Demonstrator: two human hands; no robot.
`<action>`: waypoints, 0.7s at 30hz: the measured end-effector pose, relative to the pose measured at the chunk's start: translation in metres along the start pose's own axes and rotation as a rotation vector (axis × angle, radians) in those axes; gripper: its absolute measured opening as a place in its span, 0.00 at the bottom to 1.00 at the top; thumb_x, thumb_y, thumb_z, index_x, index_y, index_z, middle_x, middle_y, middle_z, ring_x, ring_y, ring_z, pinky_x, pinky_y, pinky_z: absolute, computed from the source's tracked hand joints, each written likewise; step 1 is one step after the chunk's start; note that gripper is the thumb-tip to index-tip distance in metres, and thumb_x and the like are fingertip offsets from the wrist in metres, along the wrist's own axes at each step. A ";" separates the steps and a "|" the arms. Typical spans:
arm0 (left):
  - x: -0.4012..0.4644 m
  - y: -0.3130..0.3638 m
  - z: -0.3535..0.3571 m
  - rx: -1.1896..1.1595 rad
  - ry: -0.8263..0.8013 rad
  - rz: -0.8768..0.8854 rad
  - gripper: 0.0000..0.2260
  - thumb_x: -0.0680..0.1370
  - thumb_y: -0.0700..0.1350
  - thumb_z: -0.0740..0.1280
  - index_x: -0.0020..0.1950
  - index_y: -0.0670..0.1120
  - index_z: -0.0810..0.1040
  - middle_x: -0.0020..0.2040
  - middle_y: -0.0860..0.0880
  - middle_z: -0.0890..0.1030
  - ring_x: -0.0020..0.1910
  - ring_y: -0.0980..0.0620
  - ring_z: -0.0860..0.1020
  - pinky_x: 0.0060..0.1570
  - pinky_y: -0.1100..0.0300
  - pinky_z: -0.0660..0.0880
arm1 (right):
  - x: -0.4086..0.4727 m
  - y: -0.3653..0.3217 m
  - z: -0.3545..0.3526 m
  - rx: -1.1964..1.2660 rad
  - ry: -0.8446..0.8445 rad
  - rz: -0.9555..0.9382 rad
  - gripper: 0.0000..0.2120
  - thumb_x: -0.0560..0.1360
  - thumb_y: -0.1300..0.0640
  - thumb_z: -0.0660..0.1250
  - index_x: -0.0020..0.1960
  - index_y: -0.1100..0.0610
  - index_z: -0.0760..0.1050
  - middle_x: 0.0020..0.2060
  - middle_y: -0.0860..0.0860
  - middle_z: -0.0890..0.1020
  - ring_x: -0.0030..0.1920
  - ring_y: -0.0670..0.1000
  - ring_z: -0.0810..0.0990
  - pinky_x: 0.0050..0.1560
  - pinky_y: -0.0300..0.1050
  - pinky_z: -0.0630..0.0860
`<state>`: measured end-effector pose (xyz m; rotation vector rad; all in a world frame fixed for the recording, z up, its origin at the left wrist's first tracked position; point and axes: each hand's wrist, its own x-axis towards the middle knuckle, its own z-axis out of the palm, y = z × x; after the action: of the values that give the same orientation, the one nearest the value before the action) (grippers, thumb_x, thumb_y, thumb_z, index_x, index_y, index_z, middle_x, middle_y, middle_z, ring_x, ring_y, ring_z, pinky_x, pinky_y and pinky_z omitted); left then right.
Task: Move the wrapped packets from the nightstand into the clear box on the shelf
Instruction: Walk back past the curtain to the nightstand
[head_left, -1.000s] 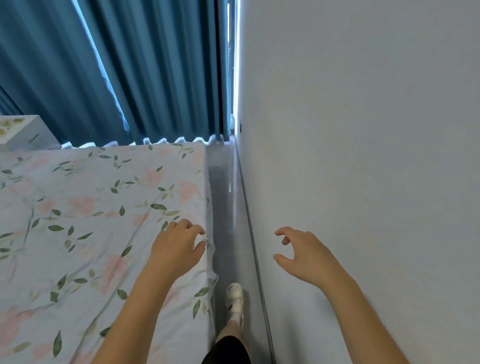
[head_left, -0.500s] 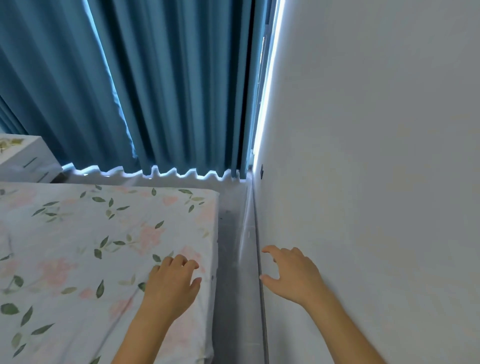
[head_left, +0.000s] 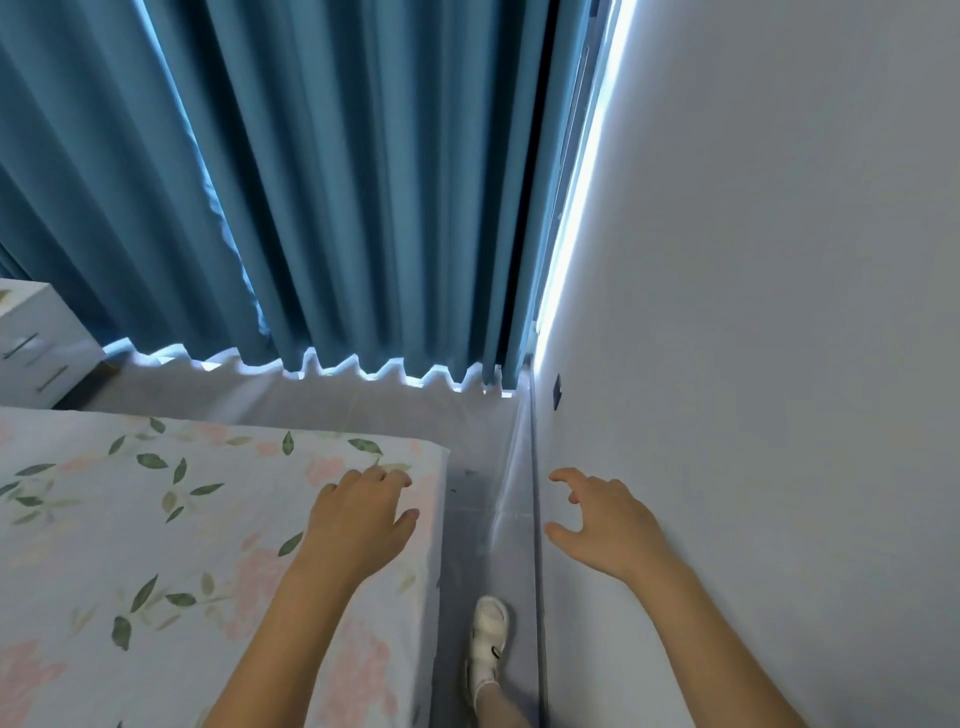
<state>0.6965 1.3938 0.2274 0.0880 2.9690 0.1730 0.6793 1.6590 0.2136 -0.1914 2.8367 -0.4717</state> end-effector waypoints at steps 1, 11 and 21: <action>0.036 0.001 -0.006 -0.012 0.006 0.004 0.20 0.80 0.56 0.57 0.70 0.52 0.68 0.67 0.52 0.74 0.64 0.50 0.72 0.61 0.55 0.70 | 0.032 0.005 -0.008 0.002 0.005 0.003 0.28 0.74 0.41 0.63 0.73 0.42 0.59 0.60 0.47 0.76 0.63 0.51 0.71 0.58 0.47 0.74; 0.324 0.002 -0.100 -0.011 0.068 -0.006 0.17 0.79 0.54 0.59 0.65 0.51 0.71 0.58 0.50 0.77 0.60 0.49 0.74 0.49 0.55 0.70 | 0.297 0.016 -0.137 -0.003 0.036 0.056 0.27 0.74 0.42 0.64 0.71 0.45 0.63 0.62 0.48 0.75 0.64 0.52 0.71 0.59 0.49 0.74; 0.483 -0.071 -0.118 -0.131 0.041 -0.142 0.16 0.79 0.56 0.59 0.63 0.53 0.74 0.60 0.53 0.77 0.61 0.50 0.73 0.55 0.56 0.70 | 0.471 -0.028 -0.185 -0.082 -0.027 -0.044 0.22 0.76 0.44 0.63 0.68 0.46 0.66 0.59 0.47 0.77 0.60 0.51 0.74 0.55 0.45 0.74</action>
<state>0.1976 1.3433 0.2563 -0.1437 2.9807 0.3539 0.1802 1.6079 0.2831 -0.2736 2.8329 -0.3595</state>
